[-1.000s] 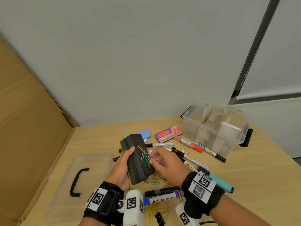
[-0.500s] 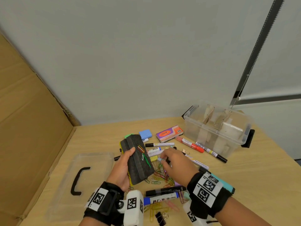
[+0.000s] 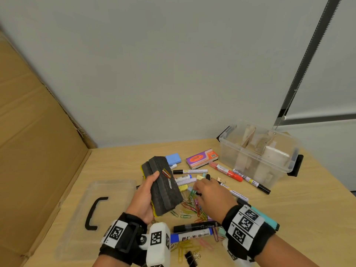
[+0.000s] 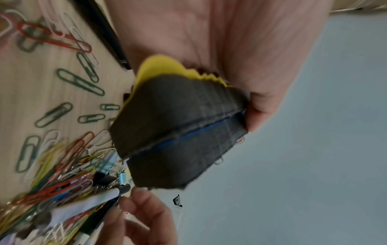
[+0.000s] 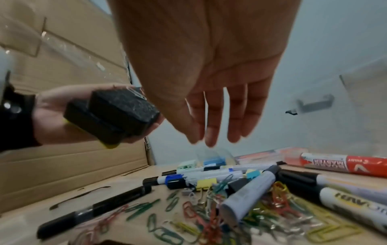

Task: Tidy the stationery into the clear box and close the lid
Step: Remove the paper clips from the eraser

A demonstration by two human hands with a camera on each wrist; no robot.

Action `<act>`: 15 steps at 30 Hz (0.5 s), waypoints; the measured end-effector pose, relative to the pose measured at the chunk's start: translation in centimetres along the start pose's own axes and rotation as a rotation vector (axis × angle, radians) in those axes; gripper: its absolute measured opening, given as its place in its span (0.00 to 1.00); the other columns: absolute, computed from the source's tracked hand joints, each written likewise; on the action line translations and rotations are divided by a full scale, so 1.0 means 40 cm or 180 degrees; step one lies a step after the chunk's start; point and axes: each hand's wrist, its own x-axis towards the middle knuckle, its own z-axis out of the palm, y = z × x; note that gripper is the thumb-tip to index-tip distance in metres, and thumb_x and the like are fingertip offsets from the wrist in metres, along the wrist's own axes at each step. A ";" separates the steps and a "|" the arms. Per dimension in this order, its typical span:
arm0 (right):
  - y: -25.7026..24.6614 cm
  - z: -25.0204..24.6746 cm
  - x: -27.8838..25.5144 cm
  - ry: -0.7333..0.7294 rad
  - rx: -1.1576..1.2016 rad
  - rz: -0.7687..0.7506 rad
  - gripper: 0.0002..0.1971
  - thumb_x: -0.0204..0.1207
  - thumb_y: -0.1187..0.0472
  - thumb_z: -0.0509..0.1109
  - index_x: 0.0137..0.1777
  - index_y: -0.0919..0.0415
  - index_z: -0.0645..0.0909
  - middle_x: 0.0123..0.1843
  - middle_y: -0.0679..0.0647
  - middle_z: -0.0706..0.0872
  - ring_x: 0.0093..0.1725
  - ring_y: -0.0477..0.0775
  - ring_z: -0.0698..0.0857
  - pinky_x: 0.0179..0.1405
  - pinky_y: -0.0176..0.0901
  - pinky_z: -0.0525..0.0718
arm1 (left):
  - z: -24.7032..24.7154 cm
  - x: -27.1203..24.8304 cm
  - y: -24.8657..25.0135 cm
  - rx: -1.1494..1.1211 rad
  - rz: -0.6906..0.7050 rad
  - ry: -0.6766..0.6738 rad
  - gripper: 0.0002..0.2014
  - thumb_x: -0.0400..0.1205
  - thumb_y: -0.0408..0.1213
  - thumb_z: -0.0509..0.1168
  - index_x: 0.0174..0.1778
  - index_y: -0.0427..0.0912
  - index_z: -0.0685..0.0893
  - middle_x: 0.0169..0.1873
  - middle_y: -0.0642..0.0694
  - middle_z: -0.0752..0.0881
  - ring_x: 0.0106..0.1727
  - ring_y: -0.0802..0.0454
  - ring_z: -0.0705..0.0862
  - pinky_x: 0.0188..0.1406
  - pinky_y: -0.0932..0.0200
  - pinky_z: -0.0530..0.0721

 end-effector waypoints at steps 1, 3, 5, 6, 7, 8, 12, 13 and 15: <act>-0.005 -0.003 -0.001 0.0049 0.0057 -0.0053 0.10 0.82 0.57 0.59 0.61 0.52 0.76 0.57 0.48 0.80 0.58 0.52 0.77 0.50 0.44 0.79 | -0.001 0.000 -0.001 0.0009 -0.0004 0.0011 0.30 0.71 0.49 0.67 0.69 0.41 0.79 0.59 0.34 0.87 0.63 0.36 0.84 0.63 0.37 0.81; -0.031 -0.015 -0.004 0.0308 0.0572 -0.0167 0.06 0.82 0.52 0.60 0.53 0.50 0.77 0.50 0.44 0.80 0.51 0.45 0.77 0.46 0.38 0.78 | 0.001 0.000 -0.005 0.0069 0.0001 0.0038 0.31 0.71 0.49 0.68 0.70 0.40 0.78 0.60 0.34 0.87 0.63 0.36 0.84 0.64 0.37 0.80; -0.068 -0.026 -0.001 0.0318 0.1177 -0.0122 0.08 0.82 0.48 0.60 0.48 0.49 0.77 0.44 0.42 0.80 0.44 0.41 0.78 0.41 0.33 0.76 | 0.009 -0.001 -0.014 0.0178 -0.0001 0.0019 0.31 0.73 0.49 0.68 0.71 0.40 0.77 0.61 0.34 0.86 0.63 0.36 0.84 0.63 0.36 0.81; -0.085 -0.030 0.003 0.0216 0.1460 -0.0056 0.09 0.81 0.47 0.60 0.48 0.50 0.77 0.43 0.43 0.80 0.42 0.41 0.79 0.40 0.32 0.76 | 0.014 -0.002 -0.017 0.0231 -0.0004 -0.0015 0.29 0.75 0.48 0.68 0.71 0.41 0.76 0.60 0.34 0.86 0.63 0.36 0.84 0.60 0.37 0.83; -0.099 -0.030 0.006 0.0127 0.1697 -0.0002 0.10 0.82 0.47 0.60 0.49 0.52 0.77 0.42 0.44 0.80 0.40 0.42 0.79 0.39 0.32 0.77 | 0.020 -0.005 -0.019 0.0273 -0.0007 -0.0030 0.26 0.77 0.47 0.66 0.71 0.41 0.77 0.60 0.33 0.86 0.62 0.36 0.85 0.57 0.38 0.84; -0.108 -0.029 0.010 0.0092 0.1852 0.0041 0.09 0.82 0.49 0.60 0.49 0.53 0.76 0.40 0.45 0.79 0.39 0.41 0.78 0.39 0.32 0.76 | 0.026 -0.007 -0.020 0.0286 -0.0003 -0.0036 0.25 0.77 0.46 0.66 0.70 0.41 0.78 0.59 0.33 0.87 0.61 0.35 0.85 0.55 0.39 0.85; -0.100 -0.019 0.022 -0.0017 0.1886 0.0169 0.04 0.83 0.58 0.60 0.47 0.52 0.75 0.37 0.46 0.78 0.36 0.41 0.76 0.39 0.33 0.76 | 0.028 -0.010 -0.019 0.0278 0.0007 -0.0087 0.30 0.73 0.47 0.68 0.70 0.41 0.77 0.60 0.32 0.86 0.62 0.34 0.84 0.55 0.38 0.85; -0.091 -0.018 0.022 -0.0082 0.1790 0.0196 0.04 0.82 0.58 0.60 0.46 0.52 0.75 0.38 0.48 0.79 0.37 0.42 0.77 0.40 0.34 0.77 | 0.025 -0.010 -0.019 0.0282 0.0023 -0.0070 0.29 0.73 0.47 0.68 0.70 0.40 0.77 0.60 0.32 0.86 0.63 0.34 0.84 0.56 0.38 0.85; -0.069 -0.015 0.017 -0.0284 0.1309 0.0267 0.05 0.81 0.57 0.60 0.46 0.53 0.76 0.40 0.53 0.83 0.40 0.50 0.82 0.44 0.44 0.81 | 0.016 -0.008 -0.019 0.0301 0.0080 -0.0032 0.30 0.73 0.48 0.68 0.71 0.41 0.77 0.60 0.34 0.87 0.63 0.35 0.84 0.56 0.39 0.86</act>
